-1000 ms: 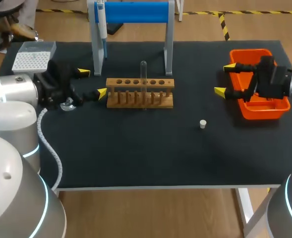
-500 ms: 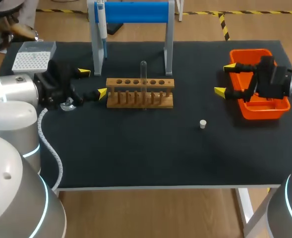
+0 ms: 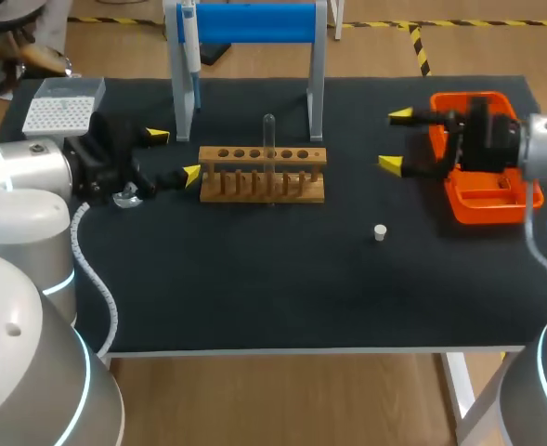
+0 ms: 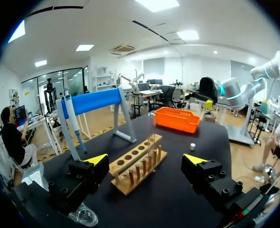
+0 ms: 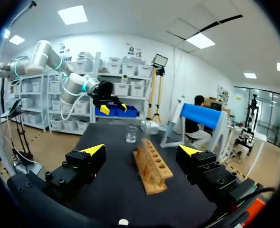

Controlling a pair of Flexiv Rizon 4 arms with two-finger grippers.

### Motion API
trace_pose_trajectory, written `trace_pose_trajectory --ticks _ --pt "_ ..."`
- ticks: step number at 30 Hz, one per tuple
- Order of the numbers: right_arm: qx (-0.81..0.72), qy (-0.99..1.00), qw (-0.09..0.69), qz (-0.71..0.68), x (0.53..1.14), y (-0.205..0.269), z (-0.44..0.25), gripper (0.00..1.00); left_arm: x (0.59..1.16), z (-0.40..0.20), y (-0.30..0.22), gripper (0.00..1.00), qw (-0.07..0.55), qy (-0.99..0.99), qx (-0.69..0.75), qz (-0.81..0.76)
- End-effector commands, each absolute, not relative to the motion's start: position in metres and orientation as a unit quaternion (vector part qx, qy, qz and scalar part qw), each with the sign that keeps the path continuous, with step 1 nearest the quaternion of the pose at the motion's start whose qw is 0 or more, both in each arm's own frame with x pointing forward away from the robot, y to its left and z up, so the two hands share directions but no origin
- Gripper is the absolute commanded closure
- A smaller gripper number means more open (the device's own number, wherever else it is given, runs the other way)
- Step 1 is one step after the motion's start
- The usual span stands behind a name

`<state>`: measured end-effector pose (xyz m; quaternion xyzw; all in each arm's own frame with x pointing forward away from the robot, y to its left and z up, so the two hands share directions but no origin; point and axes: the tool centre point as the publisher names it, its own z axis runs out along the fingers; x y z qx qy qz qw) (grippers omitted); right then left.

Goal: Invert the test tube, pick up the pipette, mount the tip to pipette, aspirate from beaker and dispense into the tube, eject the tip, return the pipette, and cap with the stopper.

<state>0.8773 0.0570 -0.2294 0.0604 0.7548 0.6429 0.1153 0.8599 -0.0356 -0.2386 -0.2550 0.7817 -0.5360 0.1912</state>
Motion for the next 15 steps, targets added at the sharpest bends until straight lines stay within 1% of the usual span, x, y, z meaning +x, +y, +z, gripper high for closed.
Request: trace_pose_trajectory --ticks 1,7,9,15 --pt "-0.004 0.745 0.066 0.664 0.908 0.080 -0.239 0.00 0.860 -0.241 -0.038 0.00 0.195 0.780 -0.256 -0.537" --pt "-0.045 0.745 0.034 0.665 0.918 0.110 -0.239 0.00 0.860 -0.241 -0.038 0.00 0.195 0.780 -0.256 -0.537" --pt "-0.056 0.737 0.006 0.673 0.919 0.119 -0.241 0.00 0.860 -0.241 -0.038 0.00 0.195 0.780 -0.256 -0.537" --pt "-0.087 0.723 -0.039 0.684 0.923 0.144 -0.243 0.00 0.860 -0.241 -0.038 0.00 0.195 0.780 -0.256 -0.537"
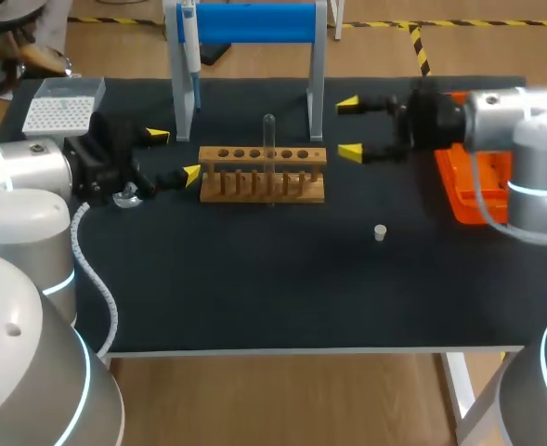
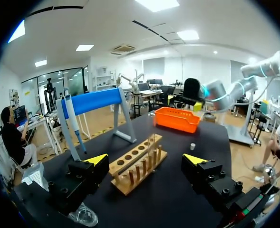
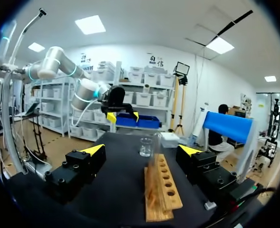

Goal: Invert the test tube, pick up the pipette, mount the tip to pipette, aspirate from beaker and dispense into the tube, eject the tip, return the pipette, and cap with the stopper.

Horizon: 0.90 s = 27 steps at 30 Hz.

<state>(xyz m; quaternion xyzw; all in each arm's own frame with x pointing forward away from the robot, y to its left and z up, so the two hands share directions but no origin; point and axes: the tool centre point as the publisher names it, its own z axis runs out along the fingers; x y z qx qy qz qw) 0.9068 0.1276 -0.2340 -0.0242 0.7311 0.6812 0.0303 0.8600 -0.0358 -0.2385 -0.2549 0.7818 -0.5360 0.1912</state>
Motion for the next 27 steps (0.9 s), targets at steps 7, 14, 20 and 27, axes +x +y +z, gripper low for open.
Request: trace_pose_trajectory --ticks 7,14,20,27 --pt "-0.084 0.720 -0.060 0.686 0.933 0.167 -0.251 0.00 0.860 -0.241 -0.038 0.00 0.195 0.780 -0.256 -0.537" --pt "-0.086 0.716 -0.072 0.689 0.936 0.186 -0.255 0.00 0.860 -0.241 -0.038 0.00 0.195 0.780 -0.256 -0.537" --pt "-0.086 0.715 -0.076 0.690 0.937 0.198 -0.259 0.00 0.860 -0.241 -0.038 0.00 0.195 0.780 -0.256 -0.537" --pt "-0.087 0.716 -0.082 0.688 0.938 0.211 -0.263 0.00 0.860 -0.241 -0.038 0.00 0.195 0.780 -0.256 -0.537"
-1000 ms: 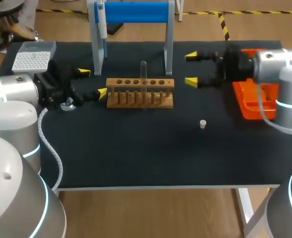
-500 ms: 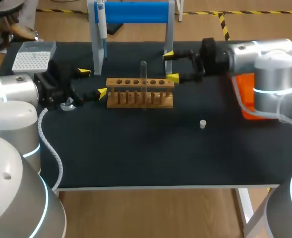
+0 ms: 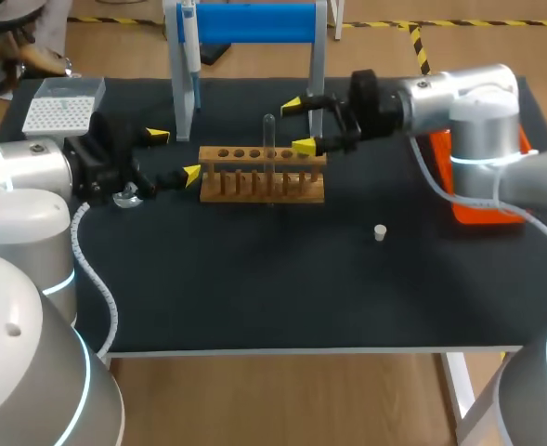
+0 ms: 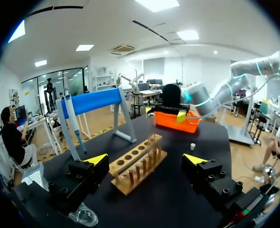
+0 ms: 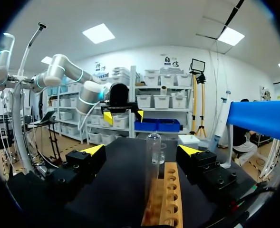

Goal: Invert the test tube, pick up the pipette, mount the tip to pipette, aspirate from beaker and dispense into the tube, eject the tip, return the pipette, and cap with the stopper.

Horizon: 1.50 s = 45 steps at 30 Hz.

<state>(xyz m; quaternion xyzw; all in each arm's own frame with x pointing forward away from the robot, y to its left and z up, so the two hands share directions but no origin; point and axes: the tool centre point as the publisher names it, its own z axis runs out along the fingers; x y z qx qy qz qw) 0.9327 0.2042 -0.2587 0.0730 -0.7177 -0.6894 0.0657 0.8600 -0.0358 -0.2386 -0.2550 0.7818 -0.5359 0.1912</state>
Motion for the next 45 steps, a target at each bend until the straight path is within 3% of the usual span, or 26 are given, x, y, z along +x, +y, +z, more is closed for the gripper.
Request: trace_pose_trajectory --ticks 1,41,45 --pt "0.087 -0.716 0.082 -0.687 0.938 0.211 -0.264 0.00 0.860 -0.241 -0.038 0.00 0.195 0.780 -0.256 -0.537" --pt "0.064 -0.710 0.080 -0.696 0.942 0.239 -0.275 0.00 0.860 -0.241 -0.038 0.00 0.195 0.780 -0.256 -0.537" --pt "0.063 -0.711 0.080 -0.696 0.943 0.240 -0.275 0.09 0.860 -0.241 -0.038 0.00 0.195 0.780 -0.256 -0.537"
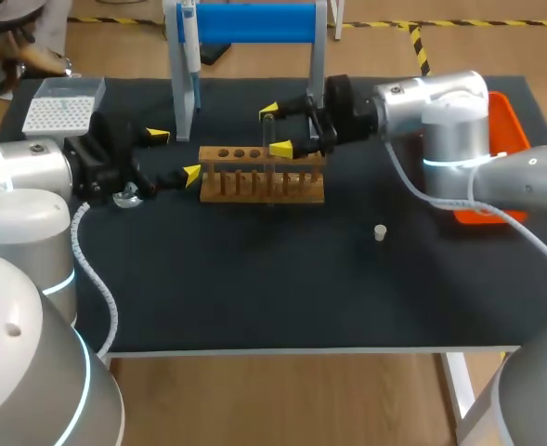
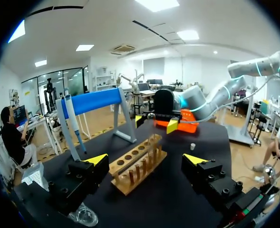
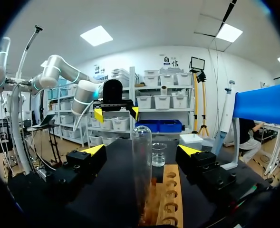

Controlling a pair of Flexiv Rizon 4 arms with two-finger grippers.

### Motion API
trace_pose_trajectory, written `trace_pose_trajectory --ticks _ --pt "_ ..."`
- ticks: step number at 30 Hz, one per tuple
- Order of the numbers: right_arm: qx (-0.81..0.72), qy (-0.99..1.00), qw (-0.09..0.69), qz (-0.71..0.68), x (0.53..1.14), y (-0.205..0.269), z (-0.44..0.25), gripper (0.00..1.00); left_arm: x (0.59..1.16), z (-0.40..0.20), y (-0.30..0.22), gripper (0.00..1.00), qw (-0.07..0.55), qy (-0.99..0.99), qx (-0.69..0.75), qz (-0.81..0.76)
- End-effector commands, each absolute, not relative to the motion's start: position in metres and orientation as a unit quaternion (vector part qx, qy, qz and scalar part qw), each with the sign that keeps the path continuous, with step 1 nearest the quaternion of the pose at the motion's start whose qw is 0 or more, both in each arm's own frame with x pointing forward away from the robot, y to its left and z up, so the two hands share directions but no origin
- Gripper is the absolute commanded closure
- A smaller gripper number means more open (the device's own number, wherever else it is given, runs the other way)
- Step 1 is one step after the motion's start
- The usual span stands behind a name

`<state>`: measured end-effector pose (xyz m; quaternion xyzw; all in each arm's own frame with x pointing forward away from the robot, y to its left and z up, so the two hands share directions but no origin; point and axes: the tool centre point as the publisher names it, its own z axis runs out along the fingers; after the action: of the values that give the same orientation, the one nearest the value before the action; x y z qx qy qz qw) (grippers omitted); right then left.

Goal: Invert the test tube, pick up the pipette, mount the tip to pipette, aspirate from beaker and dispense into the tube, eject the tip, return the pipette, and cap with the stopper.

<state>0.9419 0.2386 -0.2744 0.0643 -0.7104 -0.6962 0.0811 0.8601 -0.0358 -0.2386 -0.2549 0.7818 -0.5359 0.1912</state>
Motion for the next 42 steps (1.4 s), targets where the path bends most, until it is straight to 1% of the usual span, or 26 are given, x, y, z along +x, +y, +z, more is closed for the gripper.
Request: trace_pose_trajectory --ticks 1,5,7,16,24,27,28,29,32,33,37,42 --pt "0.063 -0.711 0.079 -0.696 0.9428 0.2395 -0.2752 0.11 0.8601 -0.2409 -0.0375 0.00 0.195 0.780 -0.256 -0.537" --pt "0.061 -0.711 0.077 -0.696 0.9425 0.2395 -0.2754 0.11 0.8601 -0.2409 -0.0375 0.00 0.195 0.780 -0.256 -0.537" --pt "0.060 -0.711 0.076 -0.697 0.9420 0.2397 -0.2753 0.13 0.8601 -0.2409 -0.0375 0.00 0.195 0.780 -0.256 -0.537" --pt "0.052 -0.708 0.071 -0.700 0.9383 0.2409 -0.2749 0.14 0.8601 -0.2409 -0.0375 0.00 0.195 0.780 -0.256 -0.537" --pt "0.049 -0.709 0.066 -0.701 0.9378 0.2410 -0.2751 0.22 0.8601 -0.2409 -0.0375 0.00 0.195 0.780 -0.256 -0.537" --pt "0.049 -0.709 0.064 -0.700 0.9383 0.2415 -0.2754 0.30 0.8601 -0.2409 -0.0375 0.00 0.195 0.780 -0.256 -0.537" --pt "0.049 -0.709 0.064 -0.700 0.9380 0.2415 -0.2755 0.31 0.8601 -0.2409 -0.0375 0.00 0.195 0.780 -0.256 -0.537" --pt "0.049 -0.710 0.064 -0.700 0.9370 0.2411 -0.2755 0.37 0.8601 -0.2409 -0.0375 0.00 0.195 0.780 -0.256 -0.537" --pt "0.049 -0.710 0.063 -0.700 0.9392 0.2415 -0.2764 0.46 0.8601 -0.2409 -0.0375 0.00 0.195 0.780 -0.256 -0.537" --pt "0.048 -0.710 0.062 -0.700 0.9393 0.2415 -0.2765 0.51 0.8601 -0.2409 -0.0375 0.00 0.195 0.780 -0.256 -0.537" --pt "0.048 -0.710 0.061 -0.700 0.9394 0.2413 -0.2766 0.58 0.8601 -0.2409 -0.0375 0.00 0.195 0.780 -0.256 -0.537" --pt "0.048 -0.710 0.061 -0.700 0.9393 0.2412 -0.2767 0.74 0.8601 -0.2409 -0.0375 0.00 0.195 0.780 -0.256 -0.537"
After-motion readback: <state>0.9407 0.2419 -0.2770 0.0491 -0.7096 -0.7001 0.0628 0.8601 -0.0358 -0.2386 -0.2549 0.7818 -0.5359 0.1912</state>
